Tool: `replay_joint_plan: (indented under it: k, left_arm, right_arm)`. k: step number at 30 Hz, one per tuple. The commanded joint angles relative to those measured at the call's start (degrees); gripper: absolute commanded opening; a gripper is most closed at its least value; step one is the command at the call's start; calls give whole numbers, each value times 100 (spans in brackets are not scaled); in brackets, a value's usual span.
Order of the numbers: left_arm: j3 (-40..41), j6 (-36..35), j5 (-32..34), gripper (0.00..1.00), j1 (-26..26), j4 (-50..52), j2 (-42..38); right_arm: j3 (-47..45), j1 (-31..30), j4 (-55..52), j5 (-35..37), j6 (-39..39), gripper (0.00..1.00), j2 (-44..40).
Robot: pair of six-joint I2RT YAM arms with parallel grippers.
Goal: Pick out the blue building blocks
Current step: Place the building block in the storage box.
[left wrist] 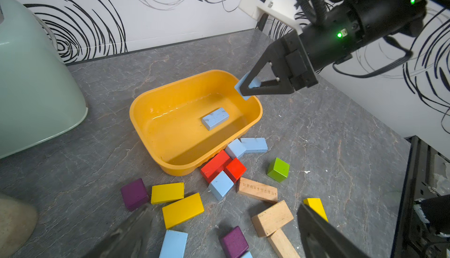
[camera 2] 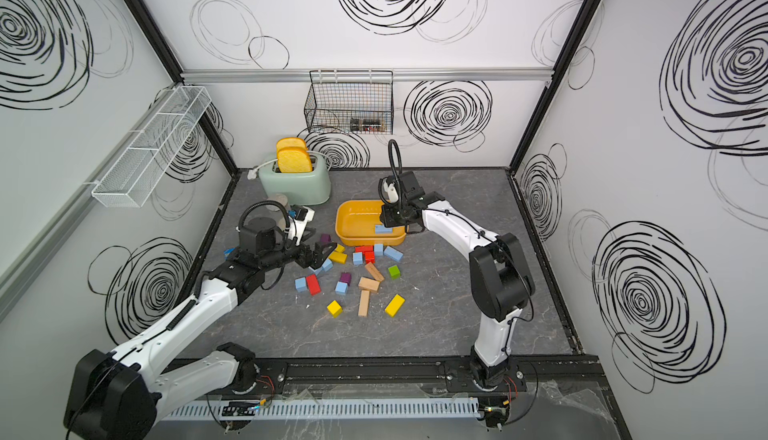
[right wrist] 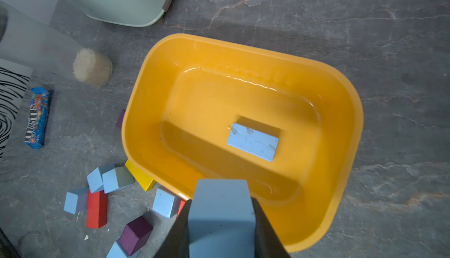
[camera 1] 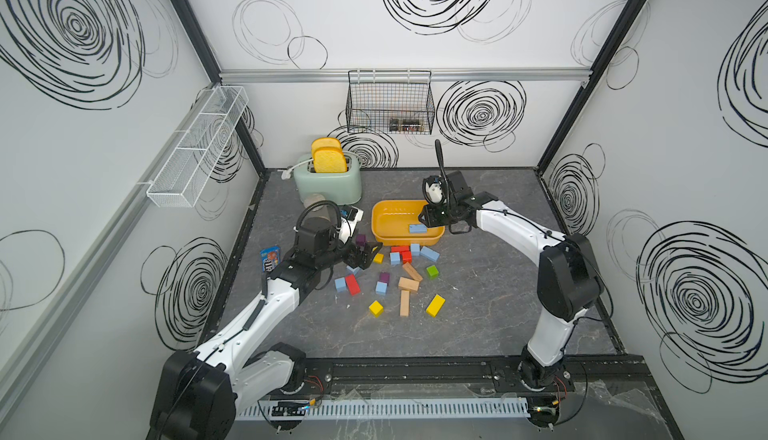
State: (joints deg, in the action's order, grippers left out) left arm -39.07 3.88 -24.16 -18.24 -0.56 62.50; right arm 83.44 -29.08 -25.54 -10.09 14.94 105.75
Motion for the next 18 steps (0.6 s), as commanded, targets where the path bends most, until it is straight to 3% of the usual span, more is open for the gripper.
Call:
replay_joint_plan:
  k: [1,18]
  left_arm:
    - [-154,-52,-10,96,61,-323,109]
    - [30,-133,-44,96,95,-517,577]
  right_arm:
    - [329,38,-342,366,-61,6,311]
    - [885,59,-470,741,-166,25,1355]
